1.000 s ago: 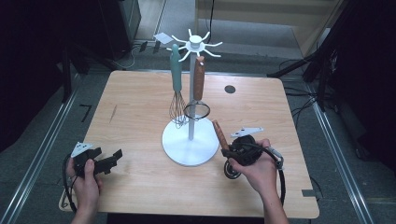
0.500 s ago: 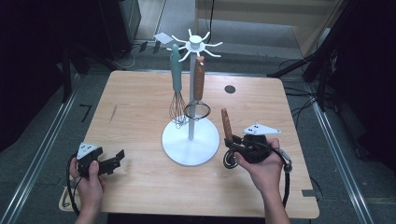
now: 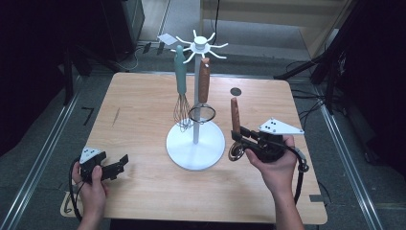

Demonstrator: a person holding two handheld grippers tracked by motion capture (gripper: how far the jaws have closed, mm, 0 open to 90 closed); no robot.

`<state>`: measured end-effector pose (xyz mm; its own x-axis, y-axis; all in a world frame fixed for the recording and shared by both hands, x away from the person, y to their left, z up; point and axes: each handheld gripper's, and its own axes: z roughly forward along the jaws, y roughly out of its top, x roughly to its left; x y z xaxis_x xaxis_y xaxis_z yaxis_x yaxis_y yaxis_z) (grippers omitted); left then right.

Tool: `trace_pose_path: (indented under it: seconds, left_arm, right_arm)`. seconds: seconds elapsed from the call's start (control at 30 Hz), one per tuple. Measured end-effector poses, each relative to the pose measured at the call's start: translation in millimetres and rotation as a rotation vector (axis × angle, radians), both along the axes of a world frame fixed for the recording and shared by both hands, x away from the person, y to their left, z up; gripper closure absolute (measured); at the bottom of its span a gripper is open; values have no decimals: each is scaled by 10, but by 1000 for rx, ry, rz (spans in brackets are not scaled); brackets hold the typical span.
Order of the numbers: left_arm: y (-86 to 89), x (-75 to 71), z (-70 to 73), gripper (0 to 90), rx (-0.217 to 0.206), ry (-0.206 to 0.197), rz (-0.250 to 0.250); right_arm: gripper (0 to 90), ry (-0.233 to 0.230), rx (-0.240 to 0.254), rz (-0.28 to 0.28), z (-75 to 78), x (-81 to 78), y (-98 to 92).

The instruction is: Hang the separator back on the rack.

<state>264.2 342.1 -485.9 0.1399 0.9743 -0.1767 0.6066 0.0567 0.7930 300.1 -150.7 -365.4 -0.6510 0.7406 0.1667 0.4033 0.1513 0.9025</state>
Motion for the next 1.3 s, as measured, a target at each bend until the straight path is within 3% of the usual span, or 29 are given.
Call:
trace_pose_path:
  seconds: [0.43,0.83,1.3]
  left_arm:
    - [3,2,0,88,1,4,-5]
    - [1,5,-1,88,3,3,-8]
    - [3,14,-3,88,0,5,-2]
  right_arm:
    - [706,-109,41,12,359,25,72]
    - [706,-150,77,14,552,52,88]
    - [706,-172,86,5,652,65,107]
